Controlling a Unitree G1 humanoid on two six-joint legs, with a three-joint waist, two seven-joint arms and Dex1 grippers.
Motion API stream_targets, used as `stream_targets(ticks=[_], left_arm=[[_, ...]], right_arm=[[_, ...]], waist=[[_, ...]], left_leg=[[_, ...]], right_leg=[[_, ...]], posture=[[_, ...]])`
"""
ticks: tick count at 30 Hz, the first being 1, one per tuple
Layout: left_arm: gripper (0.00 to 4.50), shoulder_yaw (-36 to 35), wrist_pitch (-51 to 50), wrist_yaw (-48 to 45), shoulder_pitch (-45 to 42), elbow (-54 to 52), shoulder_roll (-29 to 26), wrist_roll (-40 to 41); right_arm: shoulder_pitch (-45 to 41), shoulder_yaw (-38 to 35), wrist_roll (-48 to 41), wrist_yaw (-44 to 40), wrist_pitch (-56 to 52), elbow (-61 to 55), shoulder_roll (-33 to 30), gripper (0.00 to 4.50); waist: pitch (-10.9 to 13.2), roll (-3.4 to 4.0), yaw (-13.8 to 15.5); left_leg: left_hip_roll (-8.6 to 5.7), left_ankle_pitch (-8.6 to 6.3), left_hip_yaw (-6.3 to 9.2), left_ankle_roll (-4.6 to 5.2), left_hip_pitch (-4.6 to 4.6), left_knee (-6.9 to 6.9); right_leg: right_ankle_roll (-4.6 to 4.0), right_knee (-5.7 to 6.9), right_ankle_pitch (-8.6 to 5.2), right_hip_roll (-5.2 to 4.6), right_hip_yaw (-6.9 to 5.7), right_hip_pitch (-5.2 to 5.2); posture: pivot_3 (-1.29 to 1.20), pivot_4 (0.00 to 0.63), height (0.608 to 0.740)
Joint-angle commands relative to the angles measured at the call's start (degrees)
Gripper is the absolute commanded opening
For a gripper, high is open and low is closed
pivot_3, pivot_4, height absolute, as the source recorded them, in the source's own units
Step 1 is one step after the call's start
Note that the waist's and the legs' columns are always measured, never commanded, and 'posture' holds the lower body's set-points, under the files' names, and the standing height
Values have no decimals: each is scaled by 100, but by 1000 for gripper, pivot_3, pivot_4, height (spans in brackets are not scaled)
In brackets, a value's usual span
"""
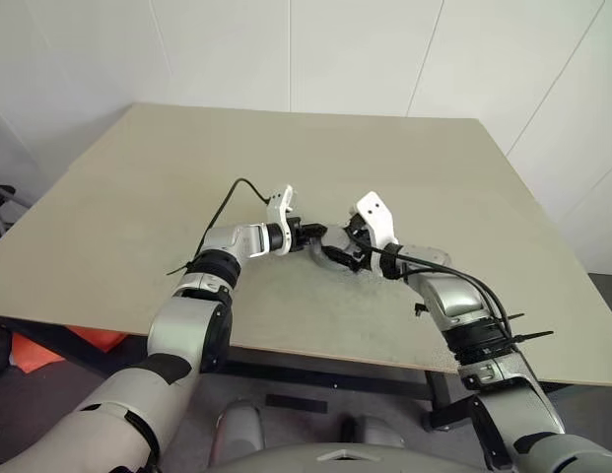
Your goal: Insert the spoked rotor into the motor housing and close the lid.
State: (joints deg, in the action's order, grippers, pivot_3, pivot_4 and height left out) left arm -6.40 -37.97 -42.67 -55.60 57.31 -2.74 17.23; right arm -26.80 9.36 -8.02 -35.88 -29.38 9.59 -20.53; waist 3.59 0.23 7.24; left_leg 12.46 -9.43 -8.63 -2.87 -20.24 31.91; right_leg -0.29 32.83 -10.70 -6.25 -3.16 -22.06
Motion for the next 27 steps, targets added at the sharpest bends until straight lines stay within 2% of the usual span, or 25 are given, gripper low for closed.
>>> stream_targets(ticks=[1, 17, 22, 27], left_arm=[[0, 189, -207, 8, 137, 78, 25, -165], [0, 149, -222, -59, 86, 61, 22, -157], [0, 135, -199, -82, 49, 87, 43, -153], [0, 133, -188, -106, 42, 75, 57, -151]], right_arm=[[-16, -273, 120, 252, -61, -106, -182, 4486], [93, -710, -754, -410, -790, -1591, -668, 4486], [-78, -1537, -1344, 159, -1597, -1152, -263, 4486], [-30, -2270, -1873, 375, -2420, -565, -225, 4486]], waist=[[0, 0, 6], [0, 1, 13], [0, 1, 24], [0, 1, 30]], left_leg=[[-2, -1, 0, 1, 0, -2], [-15, 0, 0, 0, 8, -58], [-19, -2, -1, 3, 3, -67], [-26, -2, -1, 3, 1, -67]], right_leg=[[-1, 0, 1, -1, 0, 0], [-5, 1, 4, -6, 2, -7], [-23, 1, 14, -8, 1, -9], [-24, 1, 13, -13, 2, -10]], posture=[[0, 0, 740], [0, 0, 740], [0, 0, 740], [0, 0, 740]])
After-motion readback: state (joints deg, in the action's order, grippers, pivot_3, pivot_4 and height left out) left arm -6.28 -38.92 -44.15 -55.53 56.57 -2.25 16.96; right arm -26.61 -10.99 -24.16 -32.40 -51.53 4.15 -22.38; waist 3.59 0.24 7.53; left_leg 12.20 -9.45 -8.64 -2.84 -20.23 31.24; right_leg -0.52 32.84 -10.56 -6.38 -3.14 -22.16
